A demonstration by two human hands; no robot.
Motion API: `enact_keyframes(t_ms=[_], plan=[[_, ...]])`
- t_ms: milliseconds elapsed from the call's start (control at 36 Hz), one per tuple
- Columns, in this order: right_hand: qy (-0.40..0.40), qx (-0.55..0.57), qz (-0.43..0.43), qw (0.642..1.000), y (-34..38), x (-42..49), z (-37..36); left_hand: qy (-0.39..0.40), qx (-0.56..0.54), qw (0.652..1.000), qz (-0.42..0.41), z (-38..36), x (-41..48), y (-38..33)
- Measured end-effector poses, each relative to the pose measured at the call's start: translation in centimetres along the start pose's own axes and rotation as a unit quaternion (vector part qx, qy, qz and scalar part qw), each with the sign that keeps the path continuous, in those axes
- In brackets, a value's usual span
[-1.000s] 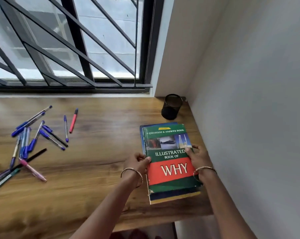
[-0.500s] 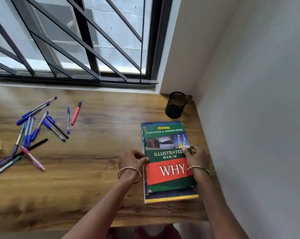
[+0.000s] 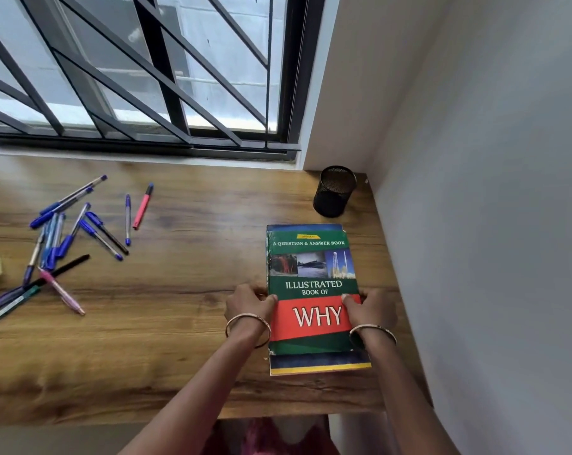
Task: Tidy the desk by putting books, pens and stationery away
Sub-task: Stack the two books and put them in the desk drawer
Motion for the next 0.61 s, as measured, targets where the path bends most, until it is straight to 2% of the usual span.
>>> enact_keyframes(t_ms=[111, 250, 306, 389, 472, 556, 611], plan=[[-0.003, 0.002, 0.004, 1.000, 0.1, -0.1, -0.1, -0.008, -0.023, 1.000, -0.001, 0.4, 0.0, 0.1], [0.030, 0.056, 0.012, 0.998, -0.7, -0.2, -0.4, 0.030, -0.067, 0.997, -0.004, -0.3, 0.0, 1.5], [0.018, 0.057, 0.025, 0.998, -1.2, -1.0, -0.5, 0.038, -0.071, 0.997, -0.009, -0.5, -0.3, 3.0], [-0.072, 0.001, 0.076, 0.994, -1.2, -4.5, 0.3, 0.053, -0.103, 0.993, -0.011, 0.3, -1.8, 5.3], [-0.181, 0.041, 0.167, 0.968, -0.5, -10.9, 1.1, 0.093, -0.189, 0.978, 0.006, 1.3, -4.7, 8.0], [-0.180, 0.093, 0.250, 0.947, -0.5, -17.3, -1.1, 0.119, -0.253, 0.960, 0.025, 2.6, -8.2, 11.1], [-0.142, 0.115, 0.251, 0.951, -1.6, -20.7, -4.0, 0.136, -0.272, 0.952, 0.035, 3.3, -10.1, 13.3]])
Point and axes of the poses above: each hand's wrist, its own x-axis towards the middle knuckle, its own z-axis out of the back of the hand, y = z × x, the point moved 8 cm from there along x, towards the middle knuckle, and after that the axes turned 3 degrees about y, right-handed, at the moved point
